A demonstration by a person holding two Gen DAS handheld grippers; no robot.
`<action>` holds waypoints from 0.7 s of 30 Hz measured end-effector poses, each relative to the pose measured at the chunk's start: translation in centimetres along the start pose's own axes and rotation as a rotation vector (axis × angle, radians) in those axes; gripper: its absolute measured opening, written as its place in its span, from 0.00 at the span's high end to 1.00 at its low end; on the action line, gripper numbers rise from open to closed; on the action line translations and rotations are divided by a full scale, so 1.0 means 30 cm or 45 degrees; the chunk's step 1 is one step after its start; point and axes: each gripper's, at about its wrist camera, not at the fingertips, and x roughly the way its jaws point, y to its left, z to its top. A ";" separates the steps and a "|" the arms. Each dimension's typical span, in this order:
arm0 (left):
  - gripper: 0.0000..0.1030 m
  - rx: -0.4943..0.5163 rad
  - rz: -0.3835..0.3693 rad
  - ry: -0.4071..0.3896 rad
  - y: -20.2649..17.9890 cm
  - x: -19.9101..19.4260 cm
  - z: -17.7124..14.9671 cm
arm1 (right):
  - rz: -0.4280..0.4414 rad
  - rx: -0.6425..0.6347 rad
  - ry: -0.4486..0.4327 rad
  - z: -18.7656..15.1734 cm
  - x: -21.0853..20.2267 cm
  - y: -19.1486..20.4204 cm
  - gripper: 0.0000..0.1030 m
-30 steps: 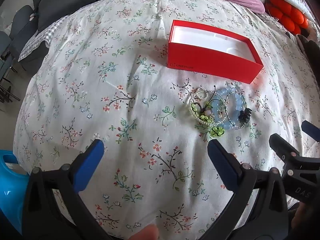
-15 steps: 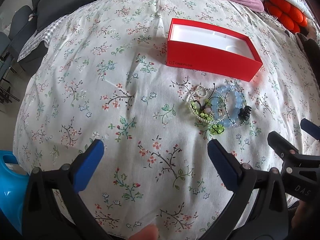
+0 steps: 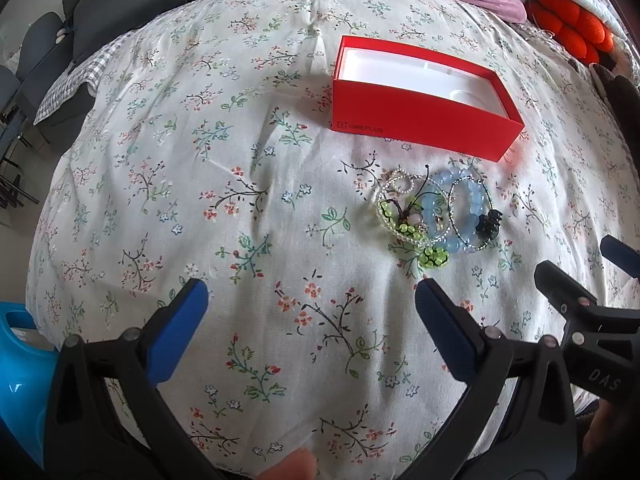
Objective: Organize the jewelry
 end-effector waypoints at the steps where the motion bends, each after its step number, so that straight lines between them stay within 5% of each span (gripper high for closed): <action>1: 0.00 -0.001 0.000 0.000 -0.001 0.000 0.000 | 0.000 0.000 0.000 0.000 0.001 0.001 0.00; 21: 0.00 0.008 0.004 0.001 0.002 -0.004 0.003 | -0.002 0.000 0.000 -0.001 0.003 0.002 0.00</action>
